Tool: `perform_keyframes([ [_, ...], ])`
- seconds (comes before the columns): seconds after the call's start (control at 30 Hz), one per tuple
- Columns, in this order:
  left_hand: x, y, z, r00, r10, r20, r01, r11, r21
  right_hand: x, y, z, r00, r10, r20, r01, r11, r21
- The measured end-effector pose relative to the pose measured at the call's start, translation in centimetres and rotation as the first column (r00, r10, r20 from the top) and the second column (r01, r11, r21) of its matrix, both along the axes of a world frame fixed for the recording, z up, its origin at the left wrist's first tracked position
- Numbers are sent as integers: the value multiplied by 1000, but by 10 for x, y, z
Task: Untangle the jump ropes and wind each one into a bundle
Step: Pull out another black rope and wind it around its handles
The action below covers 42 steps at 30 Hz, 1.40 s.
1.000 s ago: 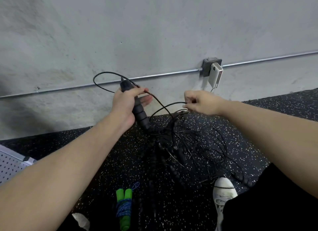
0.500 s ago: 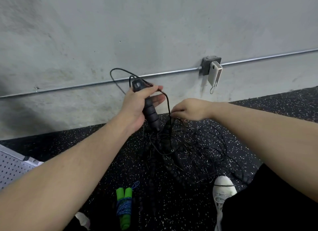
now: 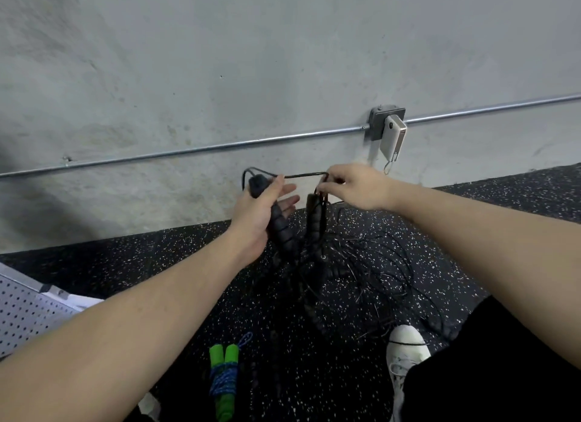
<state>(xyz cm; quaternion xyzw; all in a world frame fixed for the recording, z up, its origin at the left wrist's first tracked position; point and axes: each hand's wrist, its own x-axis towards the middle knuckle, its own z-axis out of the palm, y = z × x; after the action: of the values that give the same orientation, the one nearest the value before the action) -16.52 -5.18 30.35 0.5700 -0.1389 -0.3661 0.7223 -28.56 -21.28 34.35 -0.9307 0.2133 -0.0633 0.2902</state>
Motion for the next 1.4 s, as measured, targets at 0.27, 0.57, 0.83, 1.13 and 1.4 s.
perform_keyframes([
  [0.27,-11,-7,-19,995,-97,29,92,984,153,1,12,18,943,-164,290,83,959,272],
  [0.57,-26,-15,-19,928,-196,317,105,954,281,2,18,23,892,-265,366,-33,769,638],
  [0.83,-24,-22,0,988,4,155,-20,994,105,-11,-2,-3,1000,-11,-7,13,800,599],
  [1.13,-16,-22,31,998,27,-57,-37,984,-173,-6,3,-15,984,113,-135,-108,993,40],
  [1.4,-21,-11,-20,935,-306,180,248,926,286,5,20,10,967,-132,219,39,923,384],
])
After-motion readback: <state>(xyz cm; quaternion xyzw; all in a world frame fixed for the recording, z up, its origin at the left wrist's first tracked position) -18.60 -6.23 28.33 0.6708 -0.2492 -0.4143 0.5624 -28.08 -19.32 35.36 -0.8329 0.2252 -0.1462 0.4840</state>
